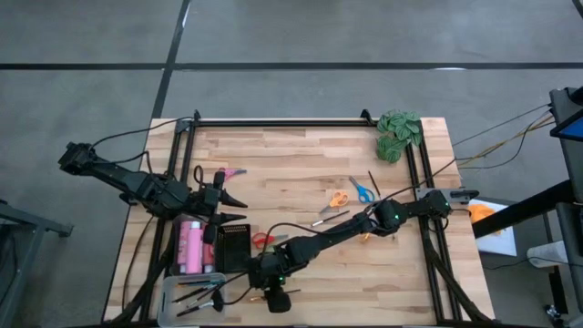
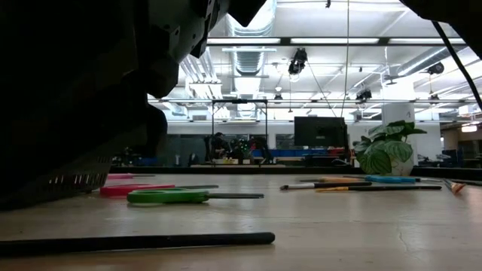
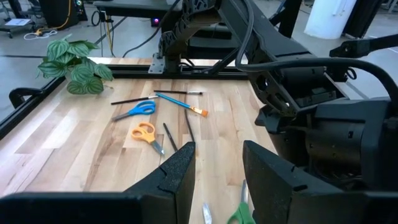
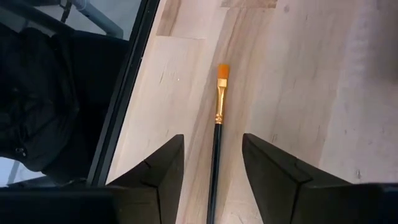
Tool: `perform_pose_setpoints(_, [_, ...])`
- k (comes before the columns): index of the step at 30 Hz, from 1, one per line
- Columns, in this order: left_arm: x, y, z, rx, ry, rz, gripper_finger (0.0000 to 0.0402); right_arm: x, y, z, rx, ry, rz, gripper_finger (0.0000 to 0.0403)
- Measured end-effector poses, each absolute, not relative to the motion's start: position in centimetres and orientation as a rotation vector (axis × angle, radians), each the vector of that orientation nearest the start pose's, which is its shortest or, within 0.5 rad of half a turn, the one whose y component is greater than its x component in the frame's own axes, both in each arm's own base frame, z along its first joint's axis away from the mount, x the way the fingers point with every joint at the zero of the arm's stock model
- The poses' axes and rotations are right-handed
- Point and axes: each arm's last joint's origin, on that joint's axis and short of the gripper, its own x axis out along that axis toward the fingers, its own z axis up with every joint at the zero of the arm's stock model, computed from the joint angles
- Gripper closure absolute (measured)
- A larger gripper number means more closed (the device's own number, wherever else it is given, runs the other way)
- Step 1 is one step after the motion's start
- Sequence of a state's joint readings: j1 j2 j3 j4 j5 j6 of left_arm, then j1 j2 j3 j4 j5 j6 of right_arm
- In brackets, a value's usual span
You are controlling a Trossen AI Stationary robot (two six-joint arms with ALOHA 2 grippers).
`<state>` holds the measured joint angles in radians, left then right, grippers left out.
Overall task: Pick & Place Paint Supplies
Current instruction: Put the gold paint brush into the transparent bin
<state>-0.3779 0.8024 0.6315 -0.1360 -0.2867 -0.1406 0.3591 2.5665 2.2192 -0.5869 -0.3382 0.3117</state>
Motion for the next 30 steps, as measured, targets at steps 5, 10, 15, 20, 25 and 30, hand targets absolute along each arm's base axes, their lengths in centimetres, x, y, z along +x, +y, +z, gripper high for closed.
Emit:
perform_pose_setpoints(5, [17.0,-5.9,28.2,-0.083,0.297,-0.064,0.0268,51.0,20.2,15.1,0.276,1.033,0.490,0.0243])
perform_pose_setpoints(10, [16.9,-5.8,28.1,-0.086,0.313,-0.062,0.0268,50.9,20.3,15.4,0.266,1.032,0.478,0.0243])
perform_pose_setpoints(15, [16.8,-5.8,27.7,-0.098,0.352,-0.054,0.0268,50.7,20.6,15.4,0.277,1.040,0.464,0.0243])
perform_pose_setpoints(20, [16.7,-5.8,27.5,-0.121,0.368,-0.046,0.0268,50.6,20.6,15.7,0.274,1.036,0.461,0.0243])
perform_pose_setpoints(25, [16.7,-5.8,27.5,-0.133,0.376,-0.041,0.0268,50.0,20.6,17.4,0.200,1.012,0.394,0.0243])
perform_pose_setpoints(30, [16.7,-5.7,27.3,-0.129,0.390,-0.039,0.0268,49.0,21.2,20.5,0.097,0.934,0.331,0.0243])
